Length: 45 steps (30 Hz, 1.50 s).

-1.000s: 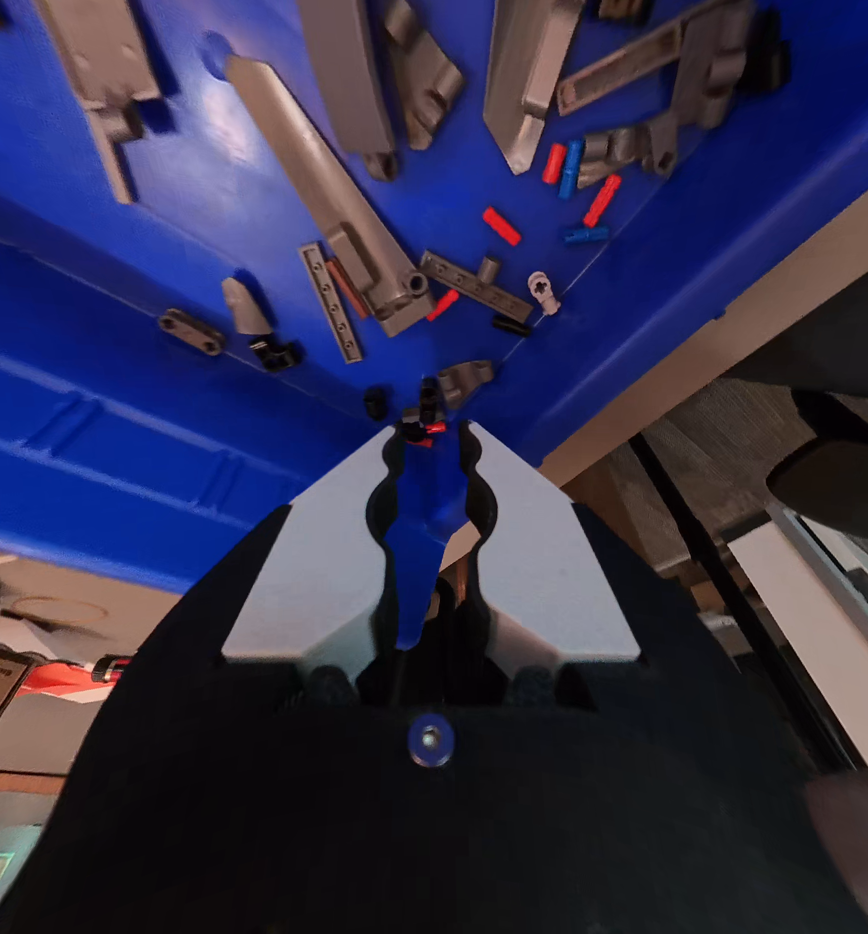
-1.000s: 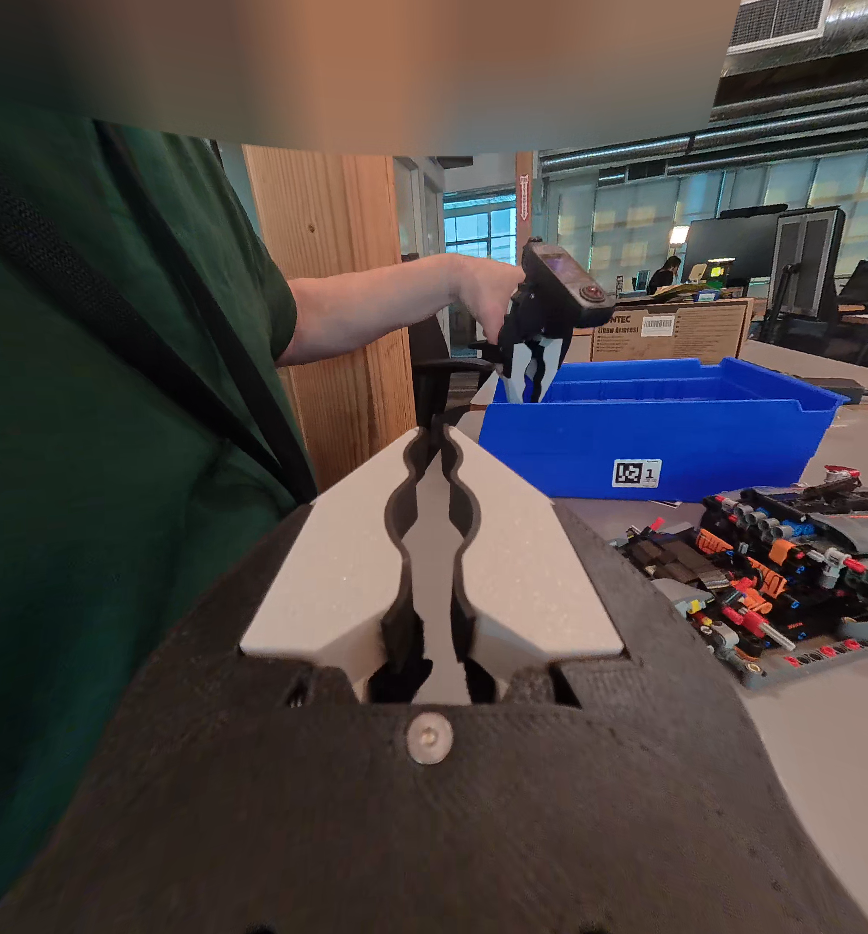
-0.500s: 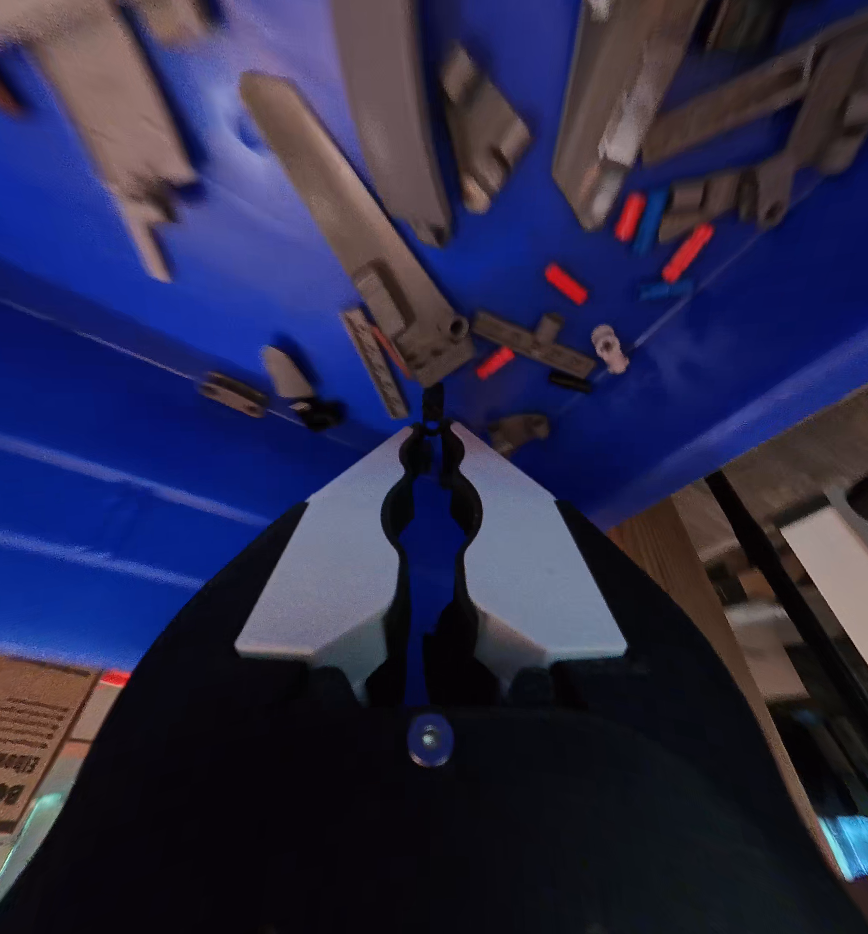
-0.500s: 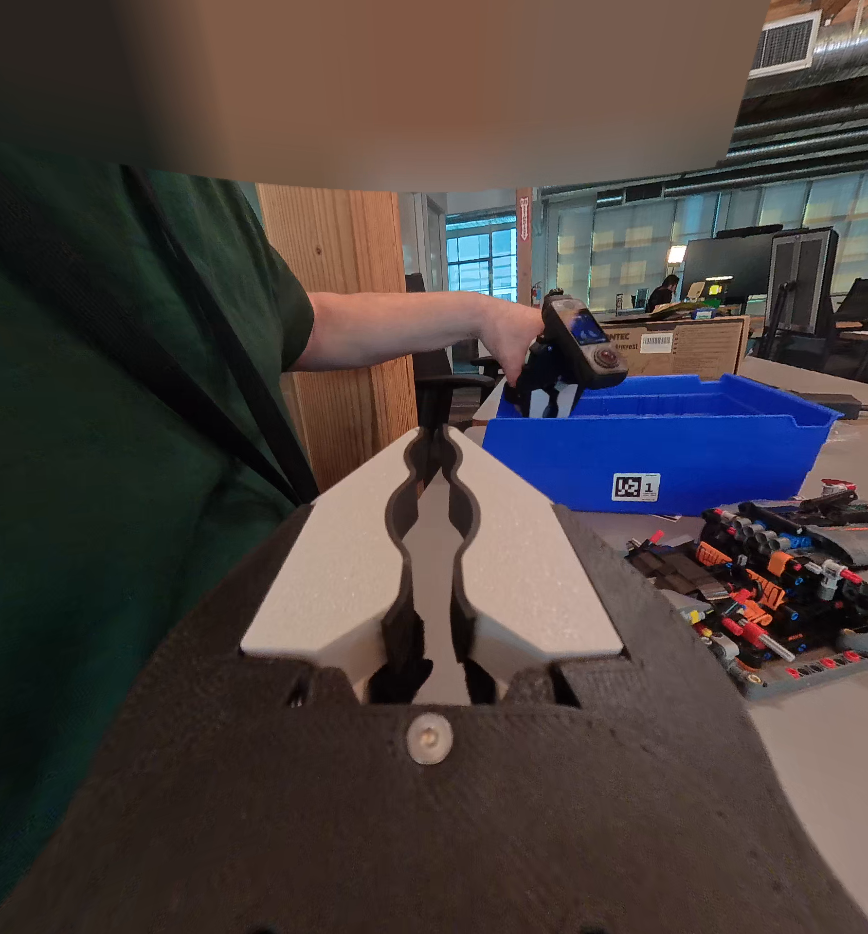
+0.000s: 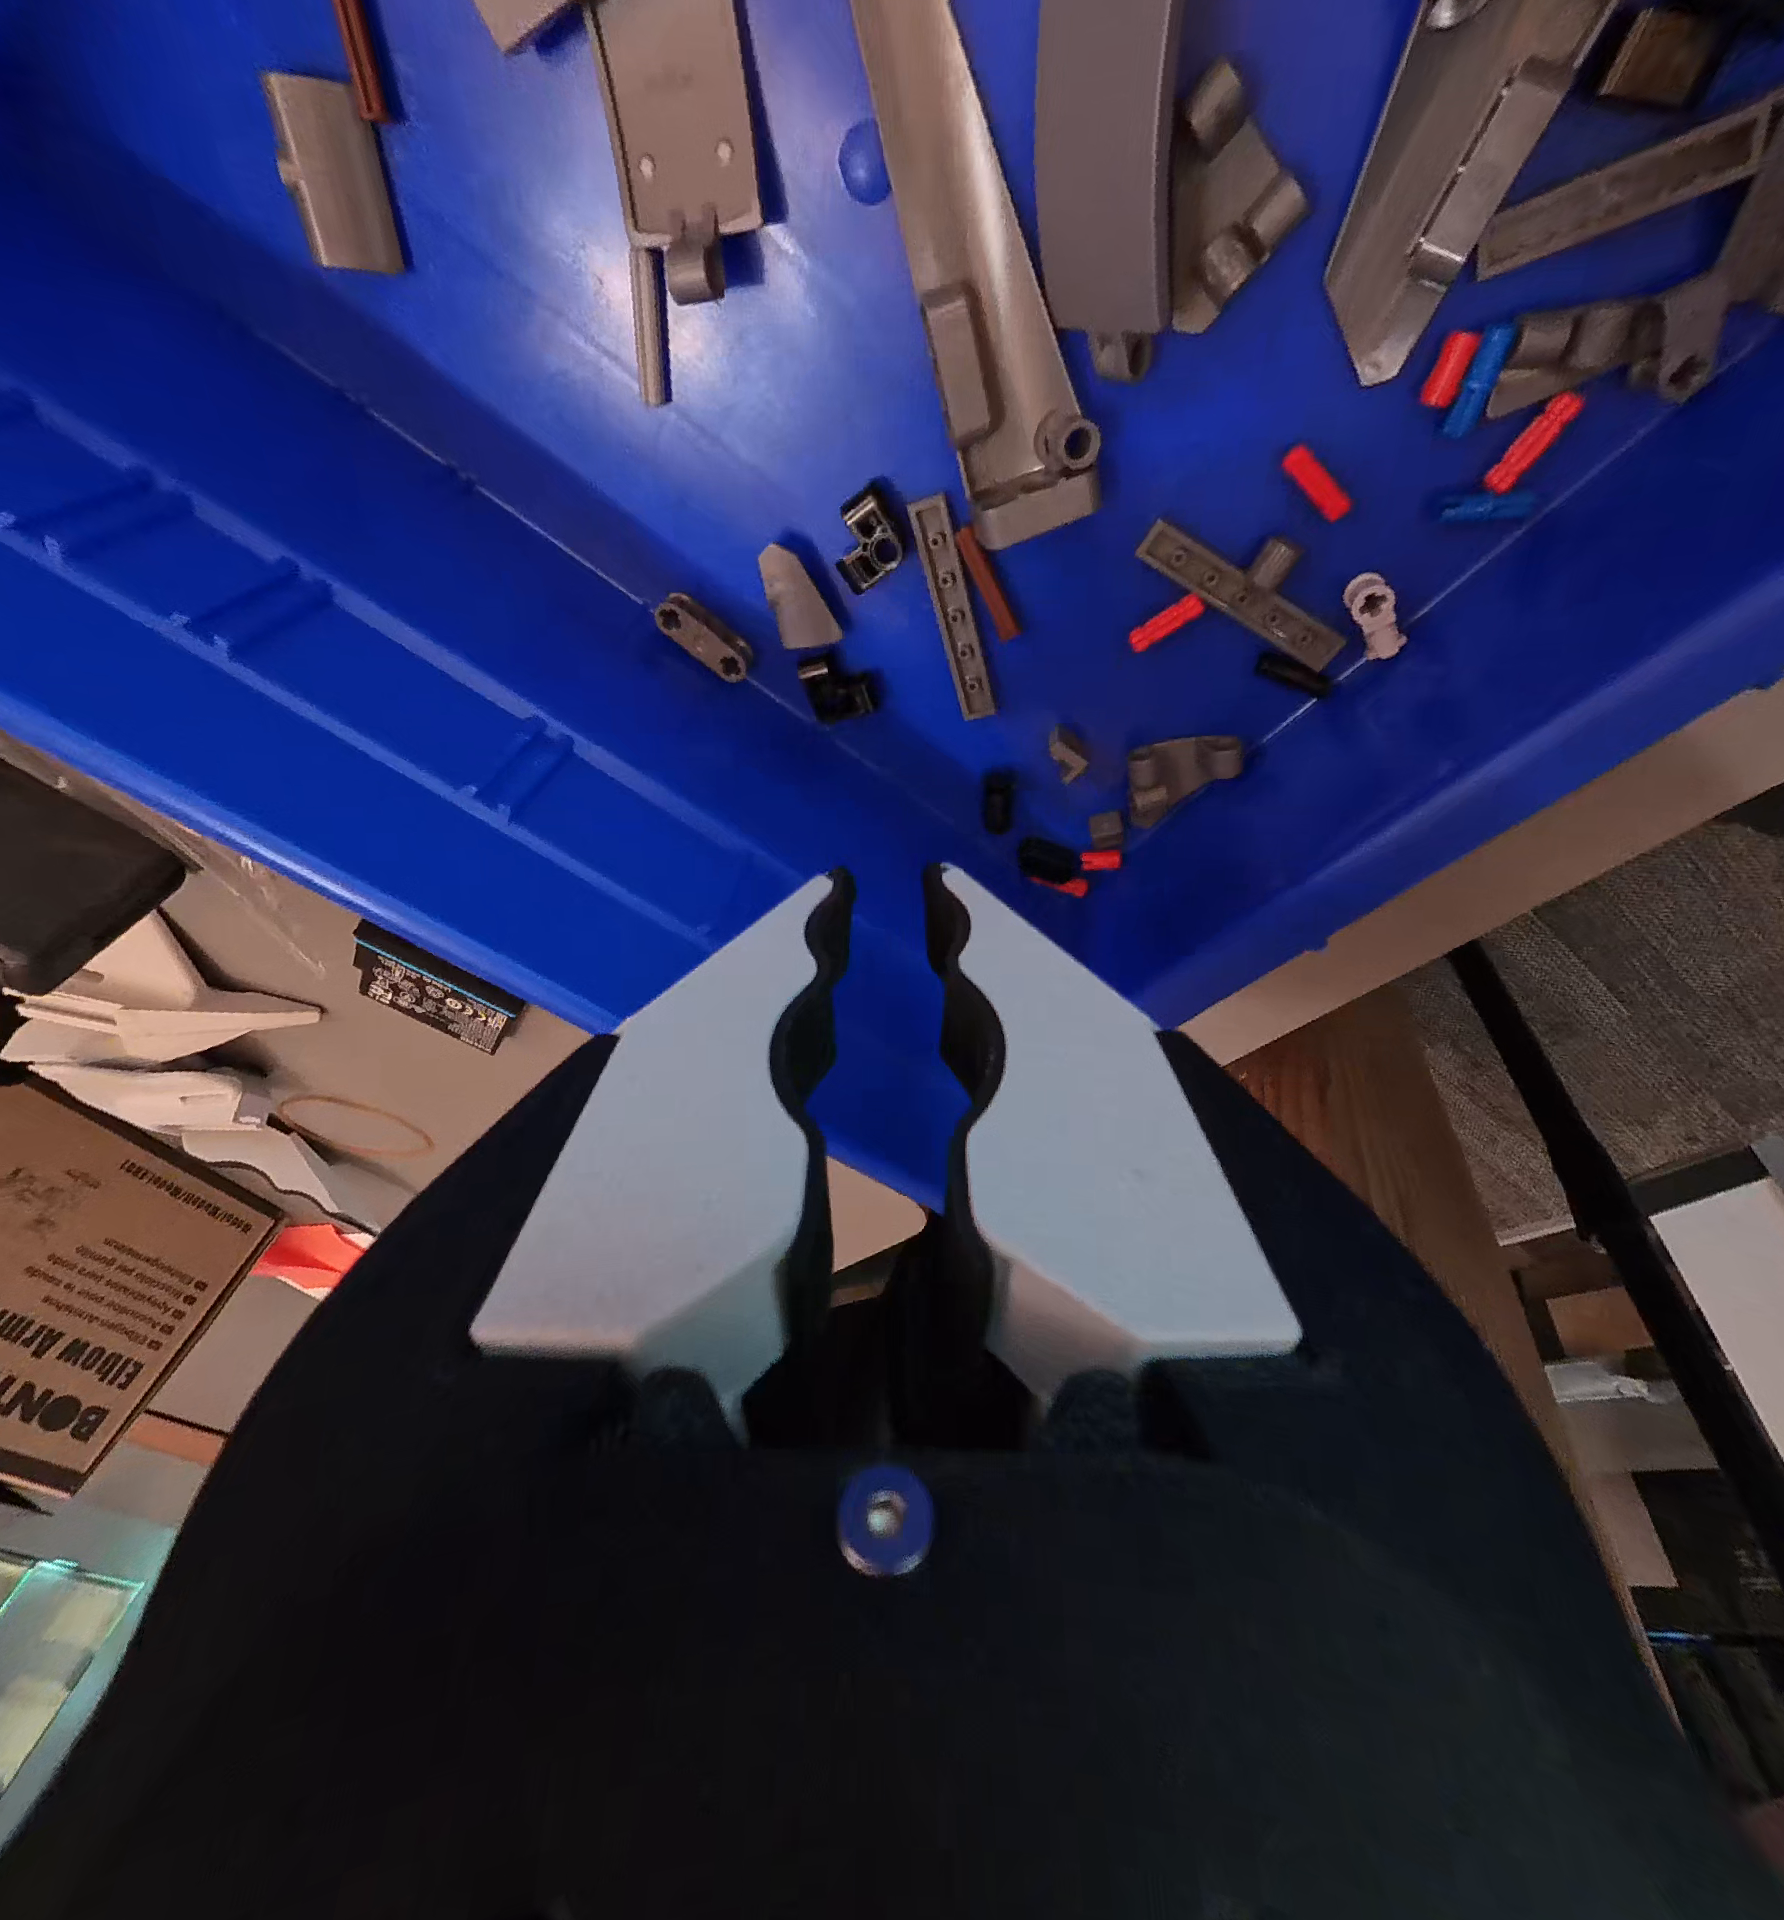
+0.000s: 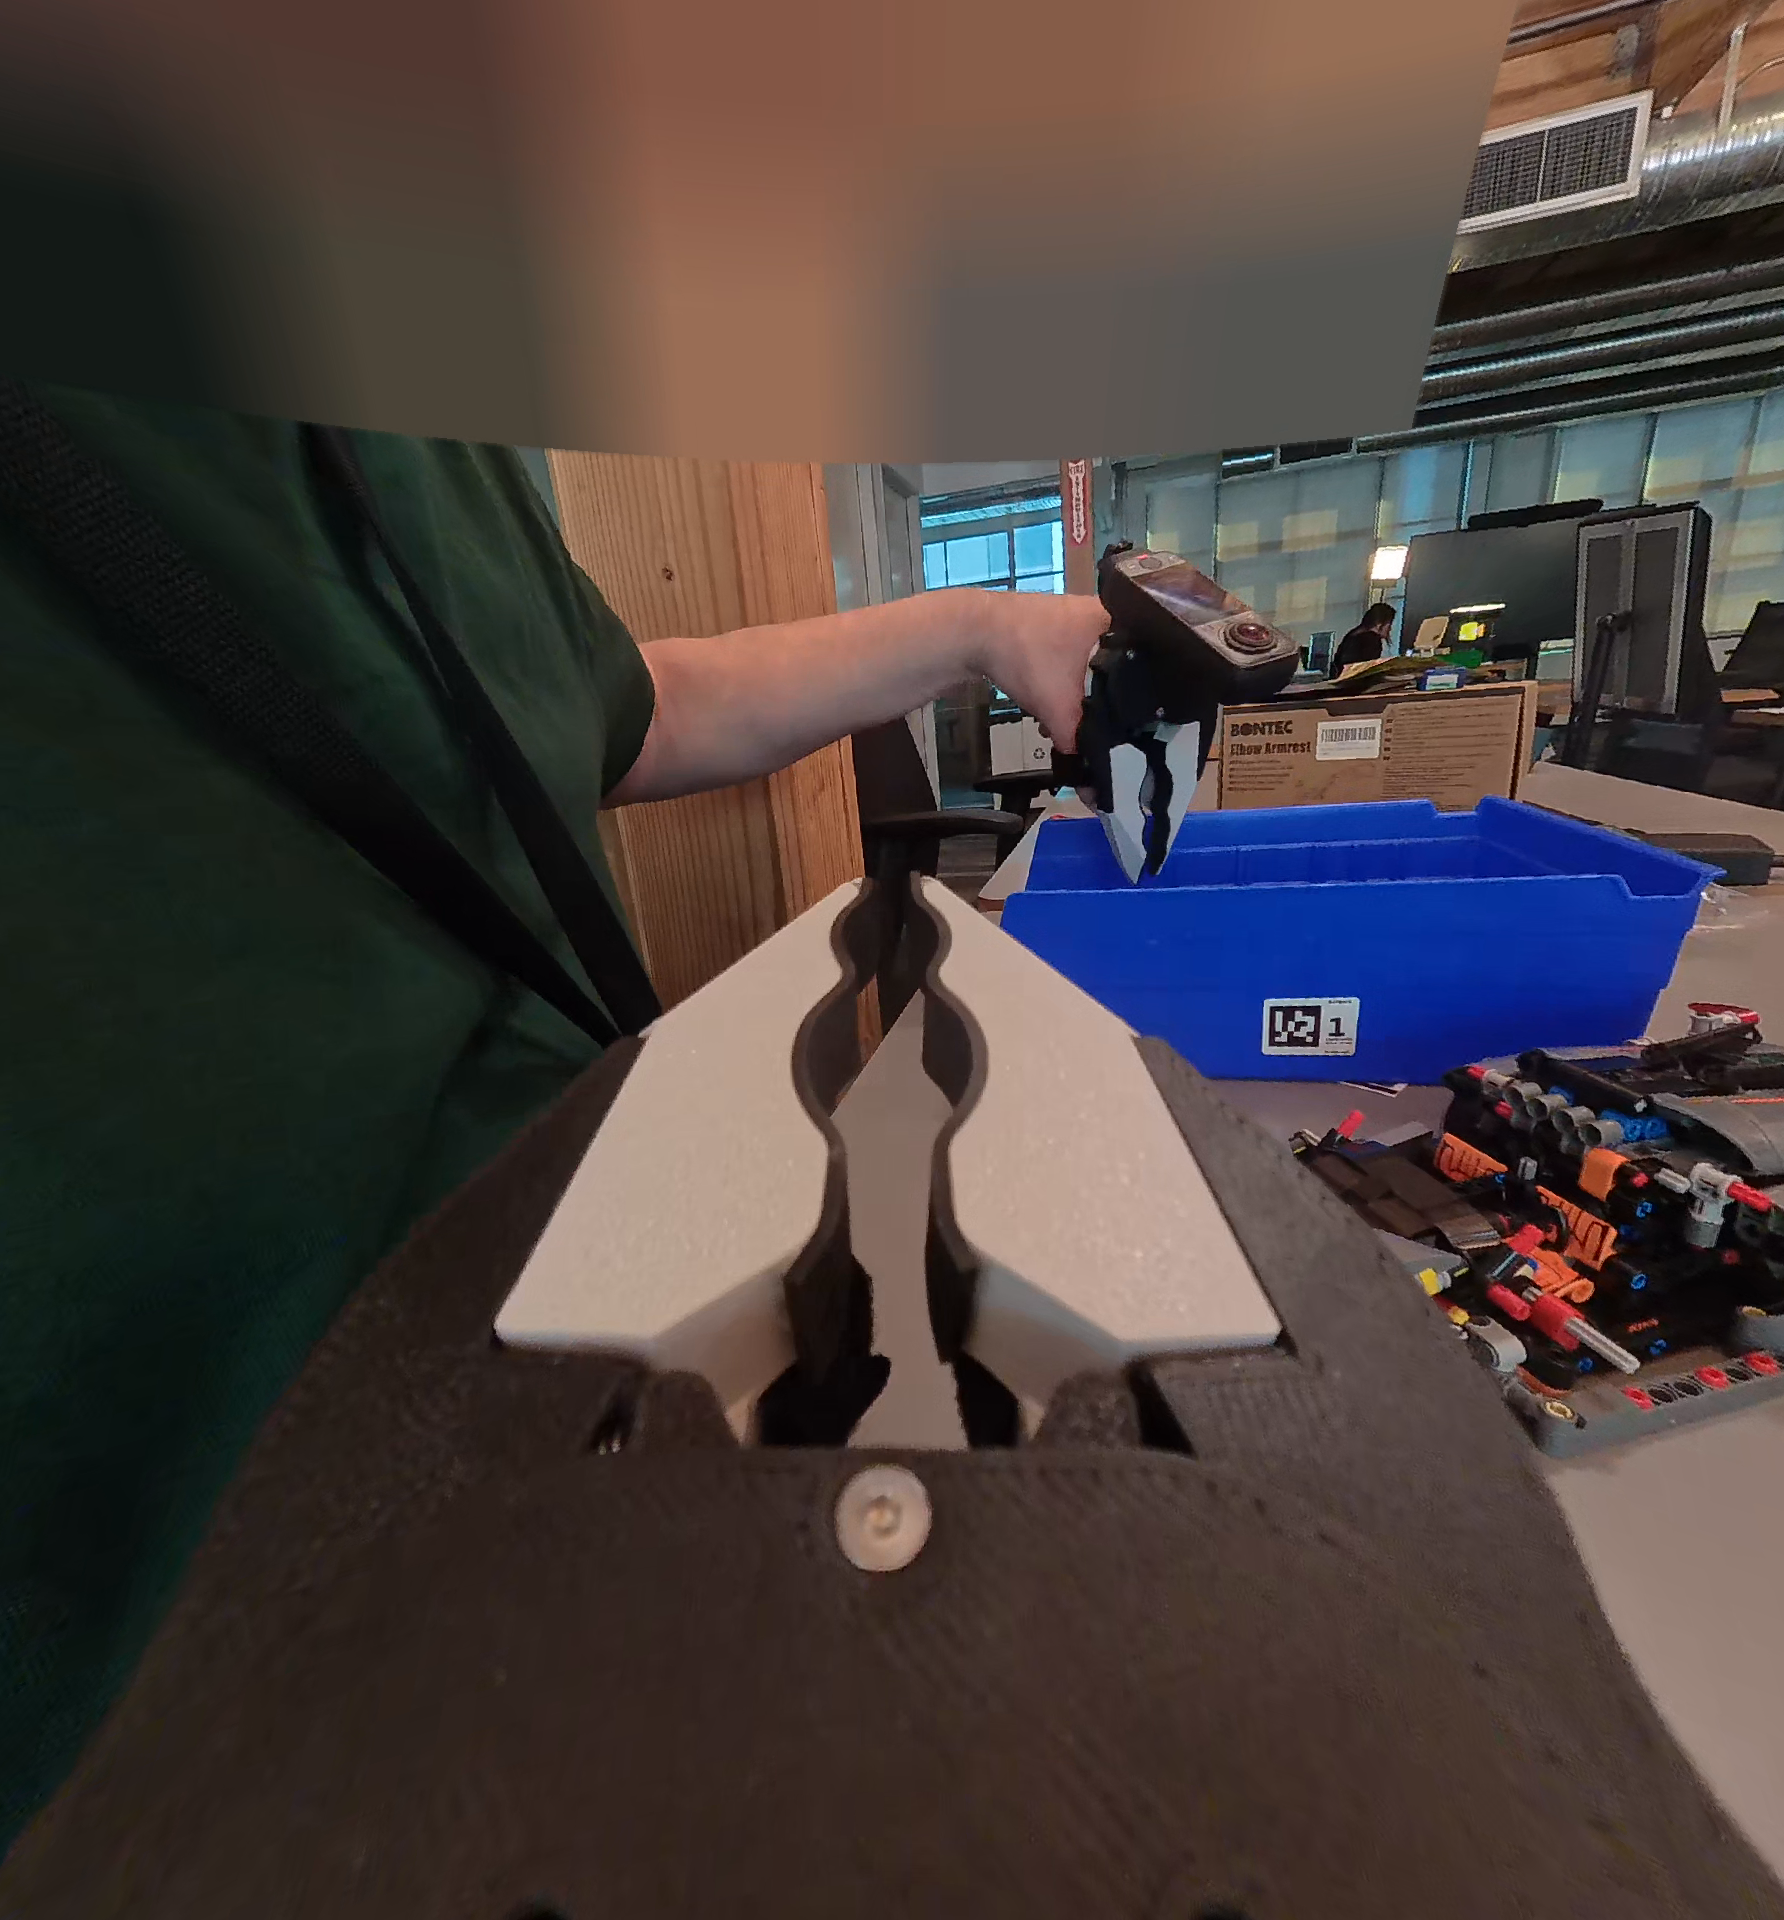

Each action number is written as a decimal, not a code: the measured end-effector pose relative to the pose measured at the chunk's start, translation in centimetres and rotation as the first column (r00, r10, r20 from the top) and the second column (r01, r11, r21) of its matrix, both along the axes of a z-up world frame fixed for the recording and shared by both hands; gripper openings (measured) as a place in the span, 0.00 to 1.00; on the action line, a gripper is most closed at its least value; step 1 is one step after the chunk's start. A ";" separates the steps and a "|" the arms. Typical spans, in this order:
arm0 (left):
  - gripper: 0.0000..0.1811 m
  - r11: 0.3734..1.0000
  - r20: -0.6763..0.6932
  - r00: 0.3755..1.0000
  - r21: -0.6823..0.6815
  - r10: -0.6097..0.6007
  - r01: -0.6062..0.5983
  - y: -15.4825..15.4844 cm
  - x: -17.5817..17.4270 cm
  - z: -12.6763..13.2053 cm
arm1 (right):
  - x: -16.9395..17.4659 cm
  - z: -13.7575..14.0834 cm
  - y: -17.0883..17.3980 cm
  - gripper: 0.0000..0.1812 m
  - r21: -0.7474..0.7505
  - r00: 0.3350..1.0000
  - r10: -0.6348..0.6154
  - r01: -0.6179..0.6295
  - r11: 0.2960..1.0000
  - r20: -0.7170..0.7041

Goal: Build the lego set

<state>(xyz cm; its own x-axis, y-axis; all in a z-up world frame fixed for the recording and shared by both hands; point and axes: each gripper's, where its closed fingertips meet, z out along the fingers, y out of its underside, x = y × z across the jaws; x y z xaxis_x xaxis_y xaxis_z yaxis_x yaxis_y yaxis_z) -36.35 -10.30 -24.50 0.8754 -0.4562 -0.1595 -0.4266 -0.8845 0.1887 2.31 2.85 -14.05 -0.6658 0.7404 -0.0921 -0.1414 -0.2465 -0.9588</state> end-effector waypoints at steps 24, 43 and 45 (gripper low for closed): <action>0.14 0.990 0.194 0.976 0.110 -0.103 0.083 5.3 5.0 -5.1 | -0.4 -0.6 2.5 0.02 -0.129 1.000 0.010 -0.008 0.992 0.015; 0.05 0.974 0.210 0.976 0.225 -0.049 0.000 7.5 3.8 -3.9 | -0.8 -1.2 3.7 0.02 -0.166 0.999 -0.016 0.022 0.986 0.042; 0.05 0.978 0.263 0.963 0.209 -0.066 0.010 6.9 5.5 -4.0 | -0.8 -1.2 3.8 0.02 -0.170 0.999 -0.015 0.022 0.985 0.043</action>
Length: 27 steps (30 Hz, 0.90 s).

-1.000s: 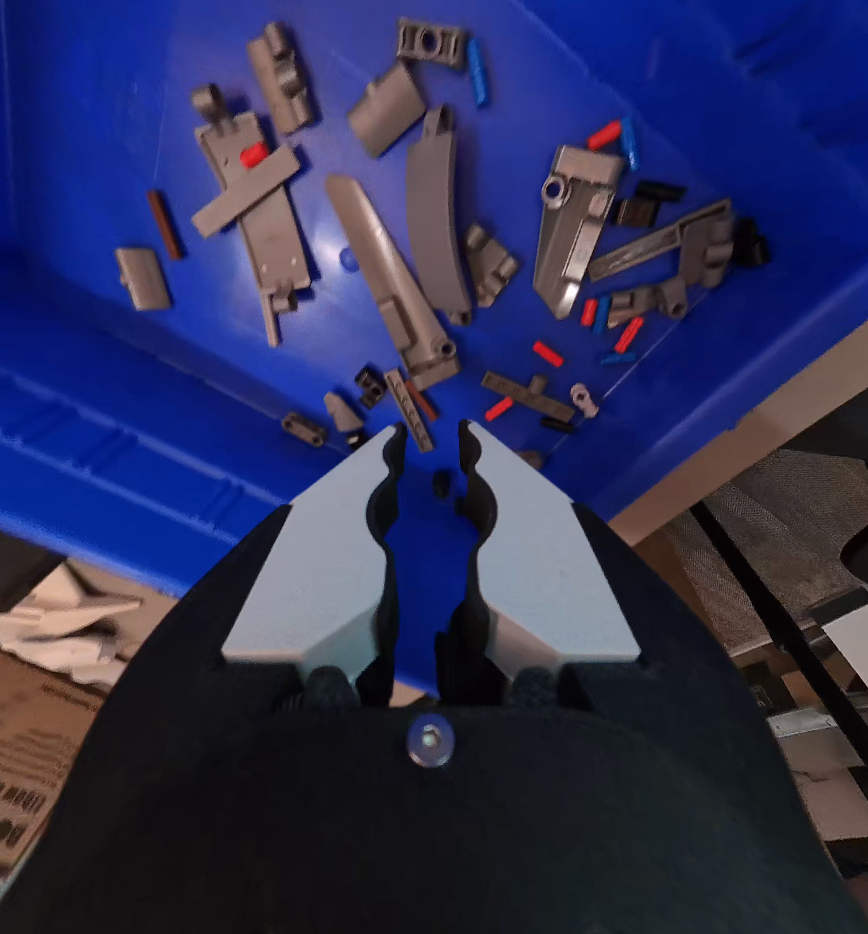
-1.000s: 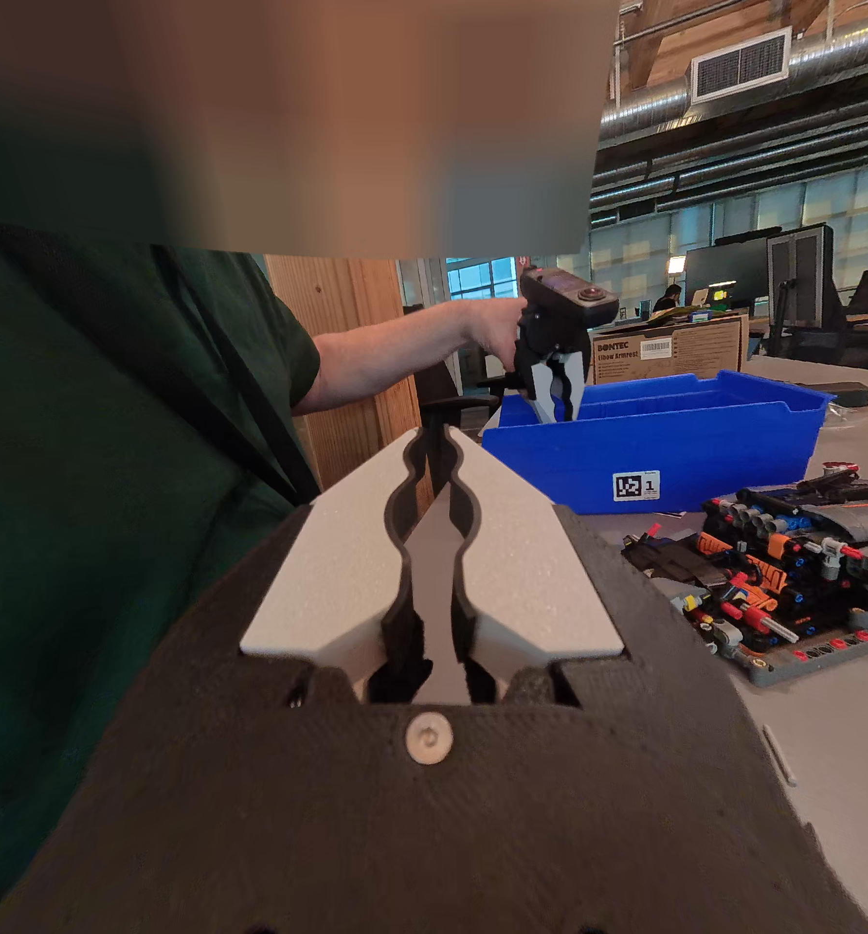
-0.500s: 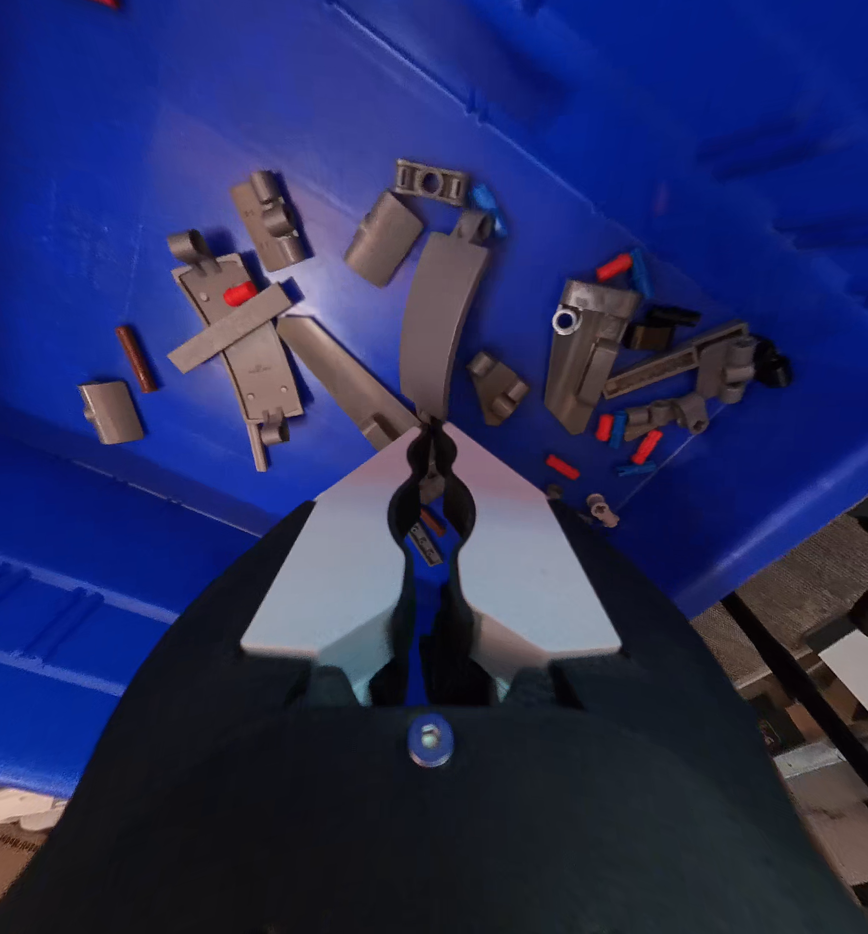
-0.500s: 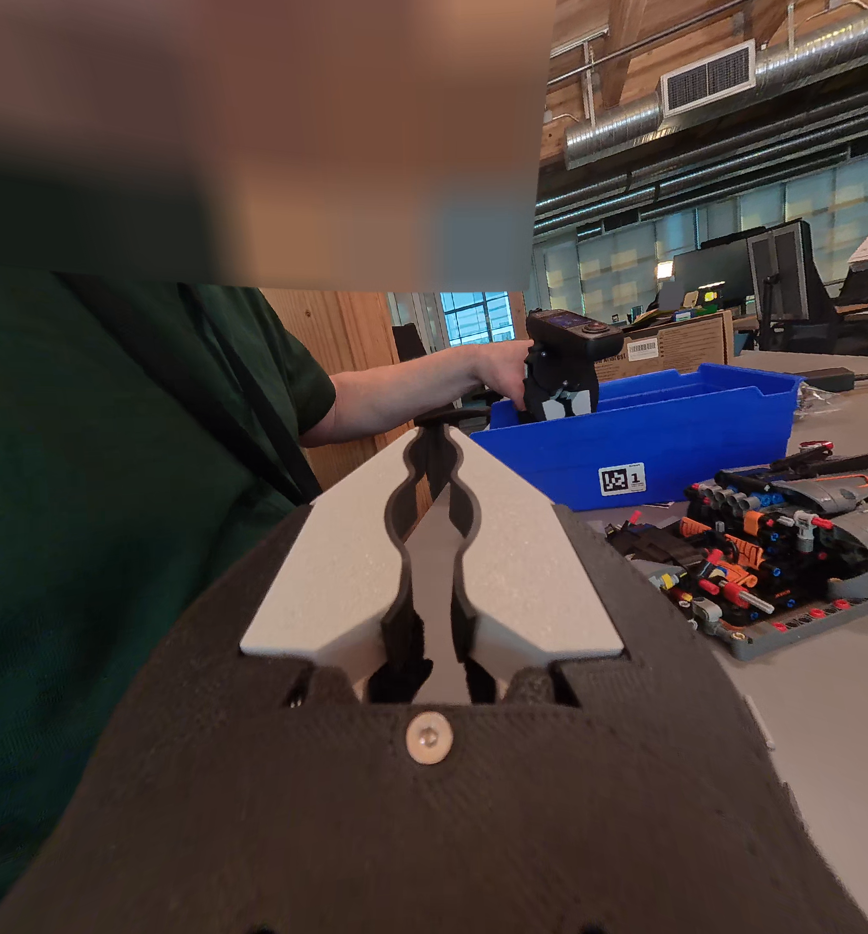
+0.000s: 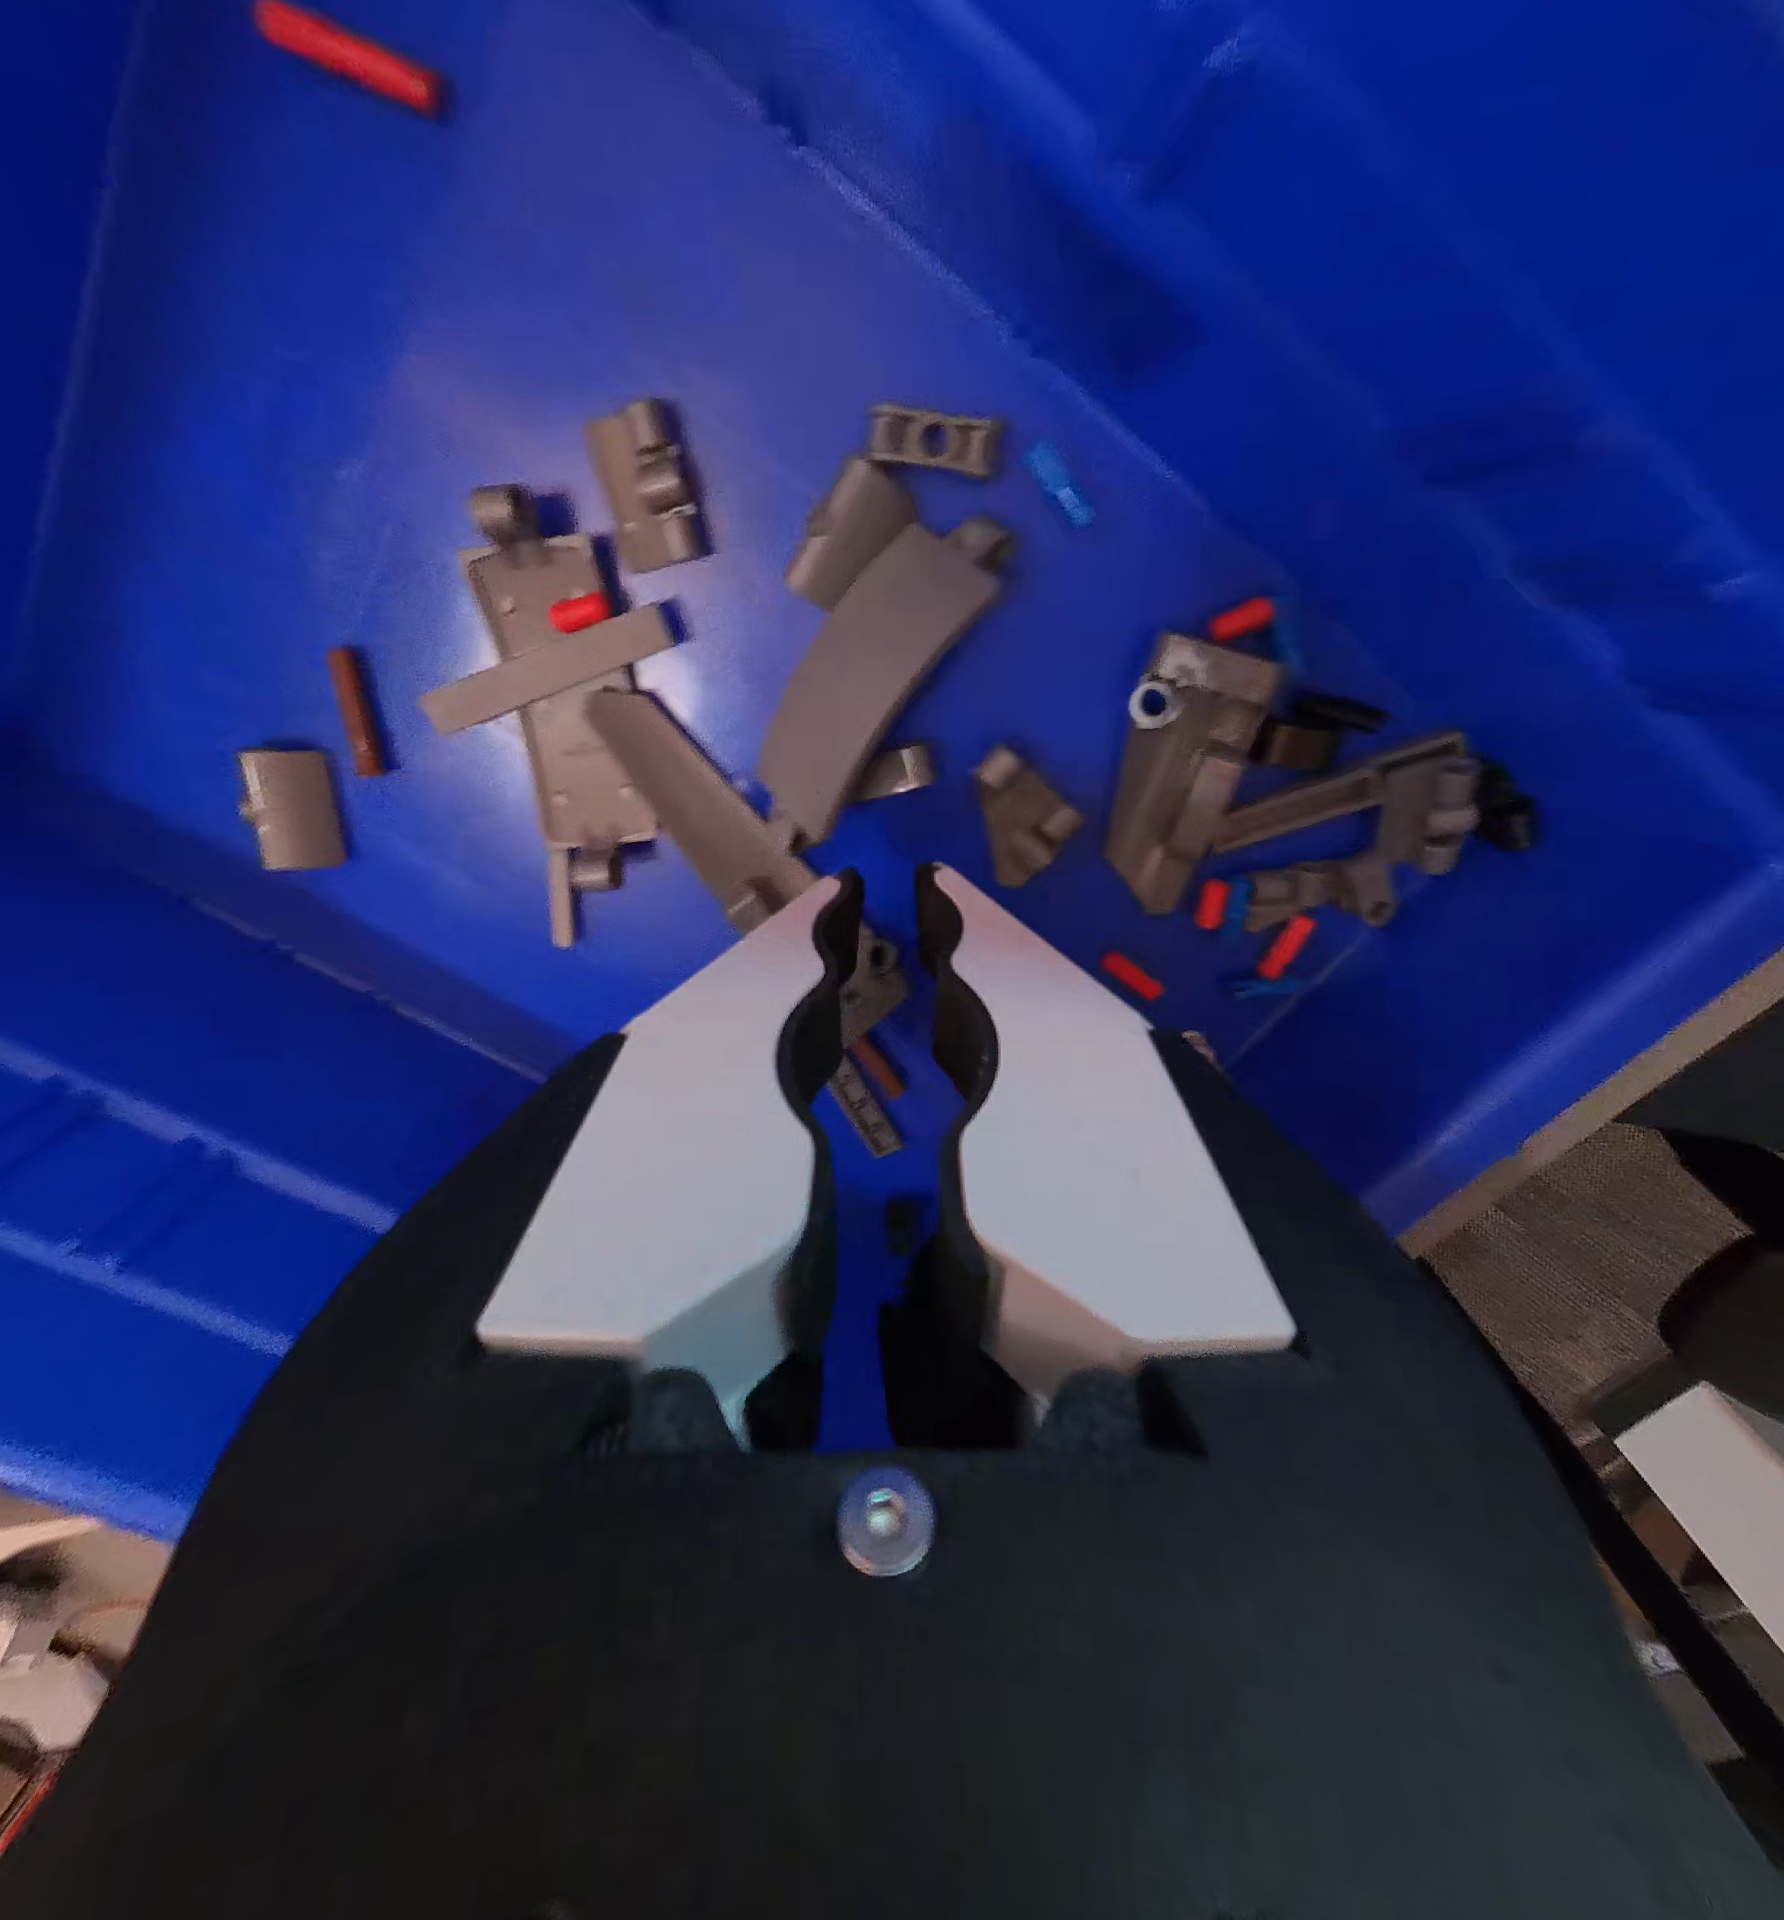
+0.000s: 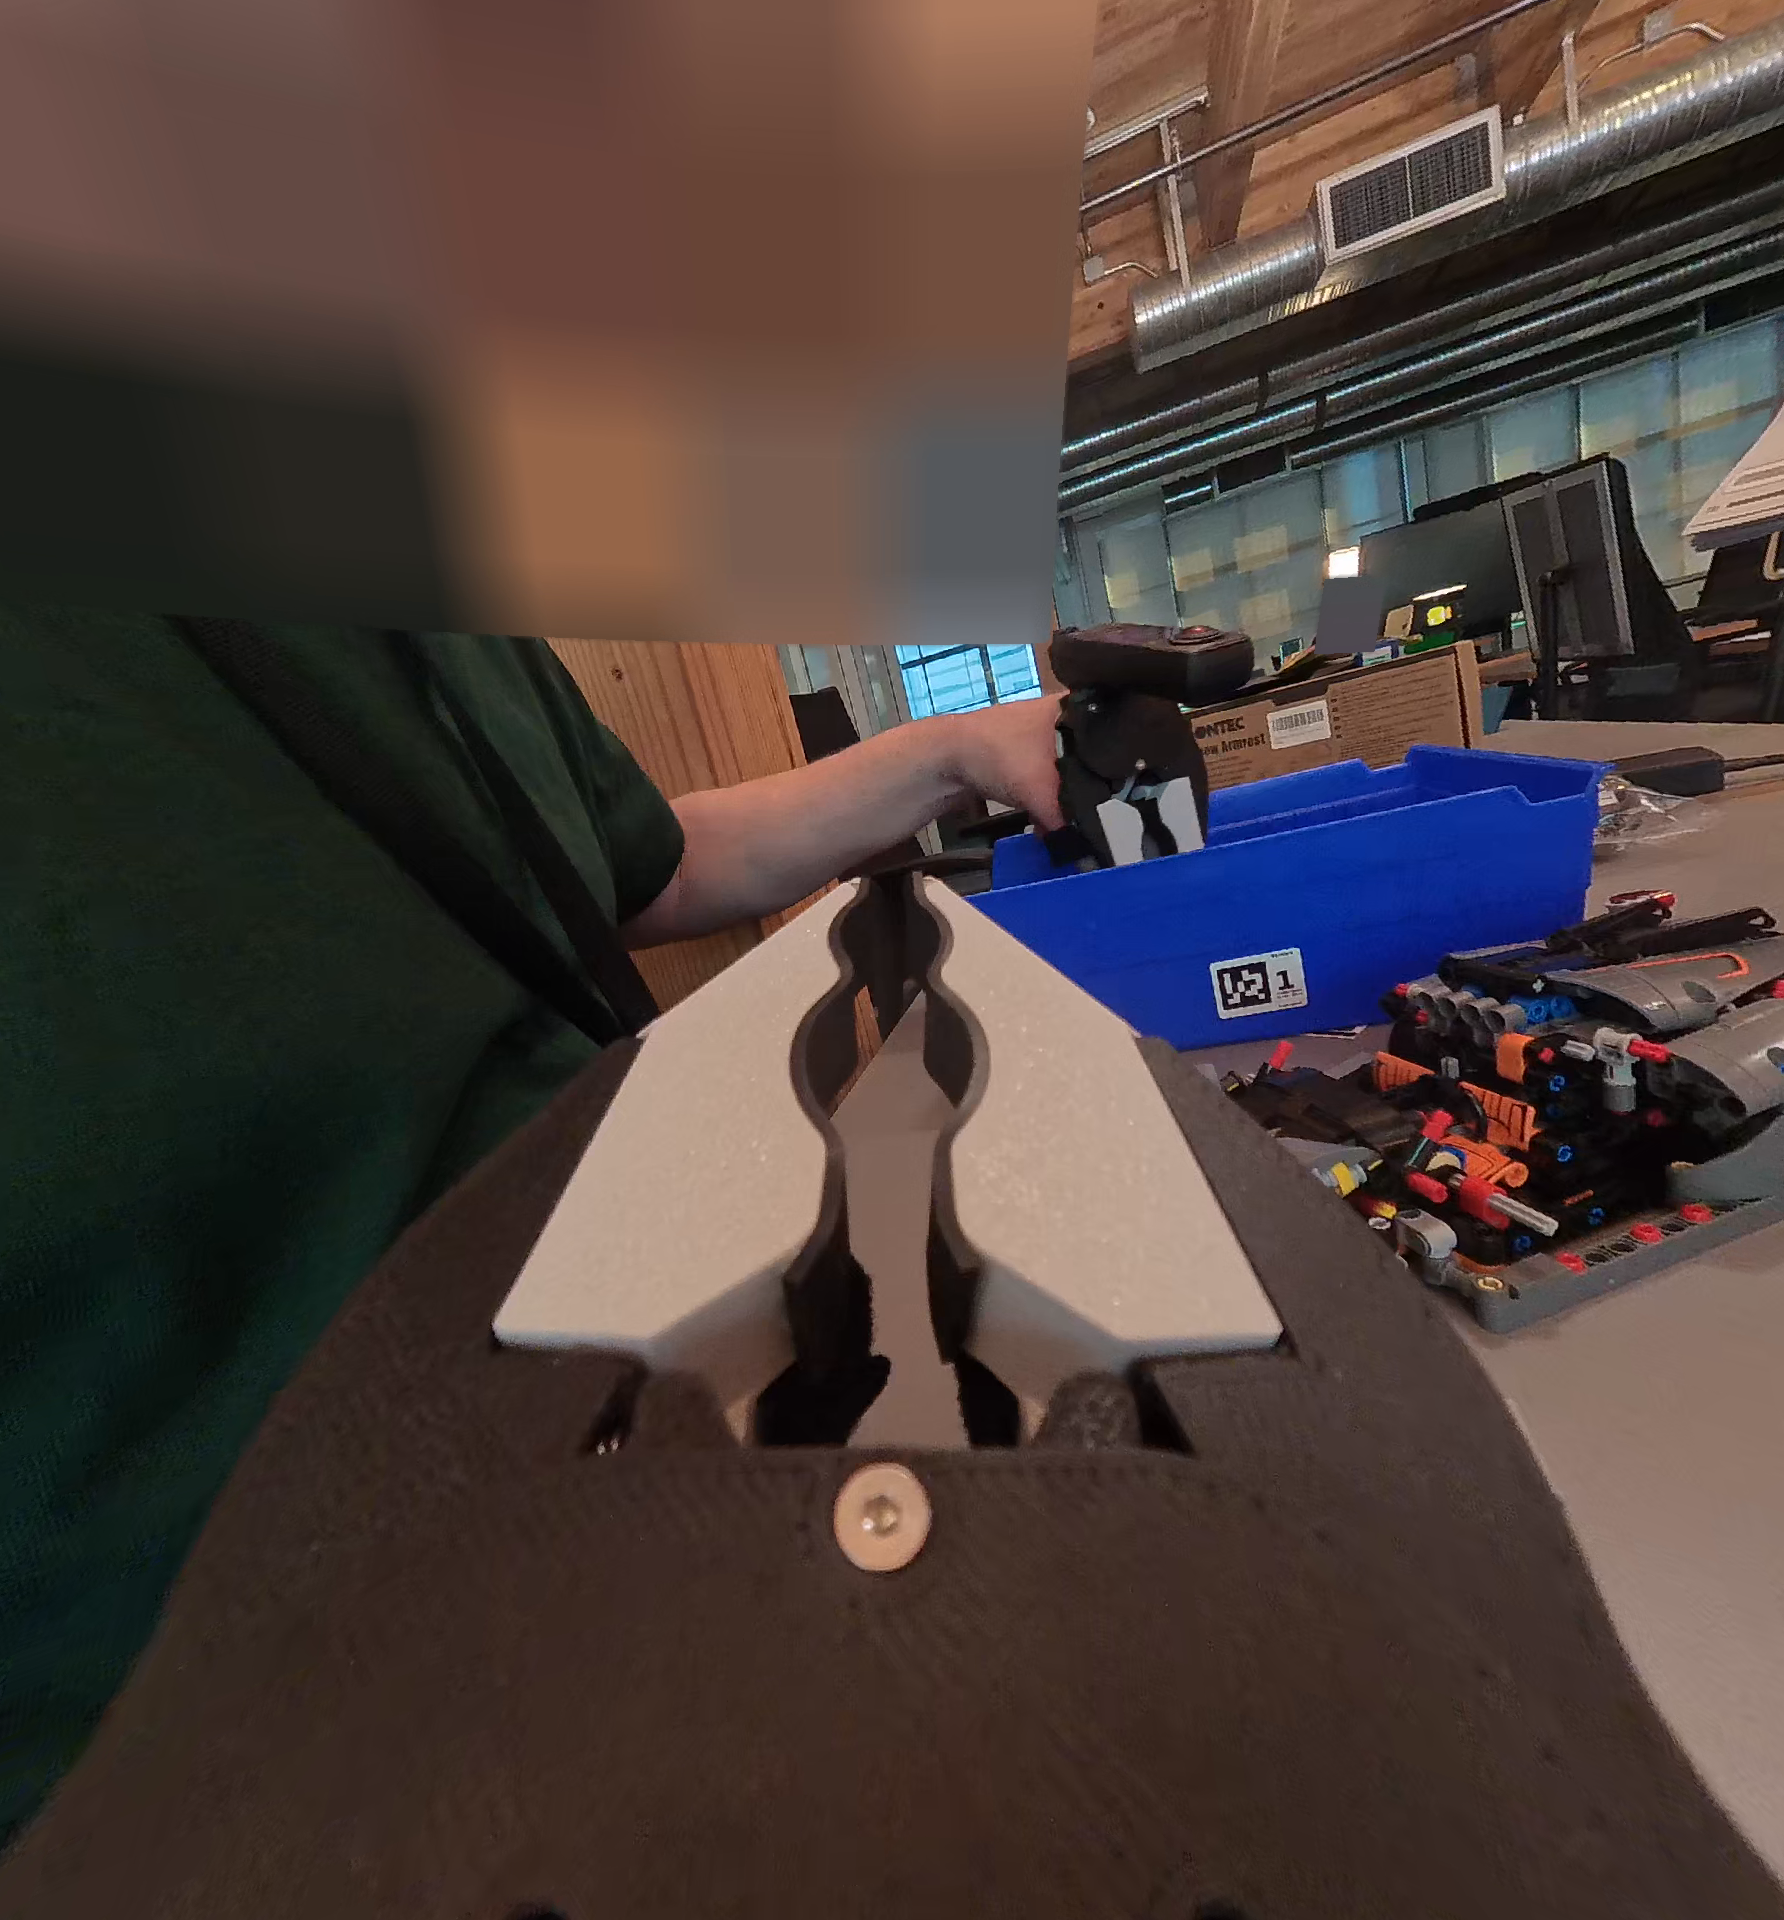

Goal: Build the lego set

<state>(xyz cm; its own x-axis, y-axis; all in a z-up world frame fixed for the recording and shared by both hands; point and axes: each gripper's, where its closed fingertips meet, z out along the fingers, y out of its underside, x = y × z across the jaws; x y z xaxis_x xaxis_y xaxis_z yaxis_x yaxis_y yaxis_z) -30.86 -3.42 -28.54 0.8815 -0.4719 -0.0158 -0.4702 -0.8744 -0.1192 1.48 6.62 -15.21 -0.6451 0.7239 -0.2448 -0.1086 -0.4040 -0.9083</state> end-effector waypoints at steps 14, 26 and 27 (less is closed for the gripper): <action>0.11 0.951 -0.177 0.951 0.134 -0.254 0.279 1.5 0.2 -1.8 | 0.2 0.3 0.1 0.02 -0.008 1.000 -0.001 0.001 1.000 -0.013; 0.07 0.945 -0.135 0.946 0.101 -0.296 0.310 2.3 0.5 -2.0 | 0.3 0.5 0.2 0.02 -0.011 1.000 0.000 0.000 1.000 -0.021; 0.07 0.941 -0.135 0.942 0.101 -0.307 0.322 2.4 0.6 -2.0 | 0.4 0.5 0.2 0.02 -0.011 1.000 -0.001 0.001 1.000 -0.023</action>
